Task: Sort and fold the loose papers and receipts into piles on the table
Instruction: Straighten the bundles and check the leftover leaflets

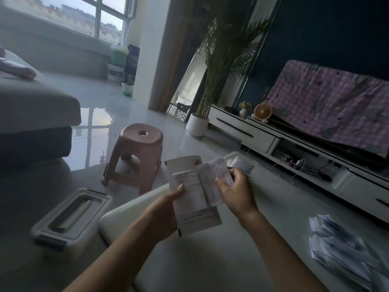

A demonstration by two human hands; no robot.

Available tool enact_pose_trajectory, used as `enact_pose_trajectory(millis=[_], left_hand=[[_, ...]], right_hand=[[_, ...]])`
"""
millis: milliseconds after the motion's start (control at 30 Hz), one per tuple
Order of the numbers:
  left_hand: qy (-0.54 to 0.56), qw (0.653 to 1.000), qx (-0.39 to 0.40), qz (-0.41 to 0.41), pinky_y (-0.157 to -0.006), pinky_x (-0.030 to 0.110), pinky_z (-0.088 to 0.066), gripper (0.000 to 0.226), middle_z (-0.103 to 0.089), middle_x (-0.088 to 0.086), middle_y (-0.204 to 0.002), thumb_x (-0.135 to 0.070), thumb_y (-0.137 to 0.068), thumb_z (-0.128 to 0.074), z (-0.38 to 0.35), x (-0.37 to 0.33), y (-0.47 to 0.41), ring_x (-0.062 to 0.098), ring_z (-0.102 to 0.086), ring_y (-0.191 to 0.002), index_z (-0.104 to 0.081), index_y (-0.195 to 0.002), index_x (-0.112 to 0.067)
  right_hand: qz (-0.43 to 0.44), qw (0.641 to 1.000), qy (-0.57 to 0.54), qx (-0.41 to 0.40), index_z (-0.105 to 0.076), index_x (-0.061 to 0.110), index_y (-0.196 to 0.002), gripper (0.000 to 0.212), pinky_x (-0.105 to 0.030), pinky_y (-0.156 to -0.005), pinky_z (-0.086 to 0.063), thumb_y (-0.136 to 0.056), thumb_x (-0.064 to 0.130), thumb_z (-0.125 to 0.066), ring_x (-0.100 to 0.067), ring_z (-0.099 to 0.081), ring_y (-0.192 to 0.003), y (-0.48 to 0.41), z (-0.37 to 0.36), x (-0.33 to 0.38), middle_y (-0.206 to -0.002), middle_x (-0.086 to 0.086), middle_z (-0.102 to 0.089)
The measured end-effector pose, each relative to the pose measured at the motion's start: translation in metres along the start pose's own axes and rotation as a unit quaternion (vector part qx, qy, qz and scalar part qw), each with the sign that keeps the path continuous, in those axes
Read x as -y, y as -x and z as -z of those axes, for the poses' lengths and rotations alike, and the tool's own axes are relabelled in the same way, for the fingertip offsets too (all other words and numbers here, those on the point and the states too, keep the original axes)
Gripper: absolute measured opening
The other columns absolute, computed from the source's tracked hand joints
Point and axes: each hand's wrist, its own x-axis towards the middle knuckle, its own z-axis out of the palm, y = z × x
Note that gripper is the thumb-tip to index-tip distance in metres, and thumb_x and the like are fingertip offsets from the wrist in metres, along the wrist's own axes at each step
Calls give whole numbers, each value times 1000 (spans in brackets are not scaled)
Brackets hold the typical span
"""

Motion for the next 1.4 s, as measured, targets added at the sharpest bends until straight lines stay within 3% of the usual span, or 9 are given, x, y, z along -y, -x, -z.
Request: enact_pose_trajectory(millis=[167,333,533,733,967,1067,1167,1267,1400], left_hand=[[16,1000,4,-4,-54,34,-57,25,-72,13,-76,-24,-92,-45,-5,2,3,24,-70,-65,-60,-97,-5],[-2,999,41,-17,-55,33,-57,29,-73,14,-82,-26,-95,-40,-10,4,-1,25,-71,-69,-61,-100,-7],[-69,994,-61,-54,-64,31,-56,22,-71,11,-83,-22,-95,-46,-15,23,-21,20,-68,-70,-60,-101,-6],[-7,992,-118,-41,-61,40,-52,25,-61,15,-94,-22,-97,-44,-18,21,-57,28,-60,-81,-53,-110,-2],[127,983,-117,-54,-72,42,-54,34,-64,19,-102,-21,-98,-41,-19,29,-99,29,-65,-79,-51,-124,-1],[142,982,-113,-53,-80,45,-50,34,-60,22,-118,-23,-98,-42,-18,33,-107,32,-61,-88,-52,-124,-3],[157,984,-73,-34,-64,39,-56,32,-69,18,-103,-27,-96,-42,-15,32,-106,30,-67,-80,-58,-113,-5],[209,976,-40,-38,-51,35,-56,31,-72,15,-73,-23,-97,-39,-15,26,-105,26,-70,-59,-61,-93,-3],[265,963,14,-44,-41,41,-53,20,-71,19,-74,-12,-79,-53,-16,18,-96,29,-70,-59,-66,-85,2]], right_hand=[[-17,998,12,-55,-52,7,-104,17,-27,-68,-47,-90,15,-58,-16,-57,-82,9,-1,3,-89,0,-58],[-5,997,17,79,-54,10,-108,19,-40,-83,-53,-95,23,-49,-19,-61,-93,21,-10,7,-102,-6,-64],[-20,993,62,97,-53,17,-90,30,-27,-63,-42,-99,39,-34,-20,-58,-83,24,-13,7,-90,-5,-61],[-60,992,80,-79,-58,15,-82,17,-39,-80,-48,-92,25,-50,-29,-61,-86,-34,25,-31,-86,-8,-67],[66,911,407,19,-38,13,-135,51,-33,-106,-28,-86,10,-51,-26,-36,-129,-101,45,-81,-139,-9,-42],[70,889,447,63,-38,15,-133,49,-31,-104,-28,-87,16,-54,-23,-37,-129,-122,30,-96,-141,-5,-42],[92,881,463,35,-50,15,-120,29,-29,-96,-31,-91,14,-48,-22,-46,-121,-130,18,-110,-130,-5,-54],[119,893,432,-46,-61,11,-109,24,-32,-93,-39,-94,9,-43,-26,-55,-110,-129,21,-116,-119,-9,-62],[77,960,176,-202,-61,4,-103,16,-41,-81,-51,-91,7,-52,-27,-61,-94,-112,39,-99,-102,-11,-64]])
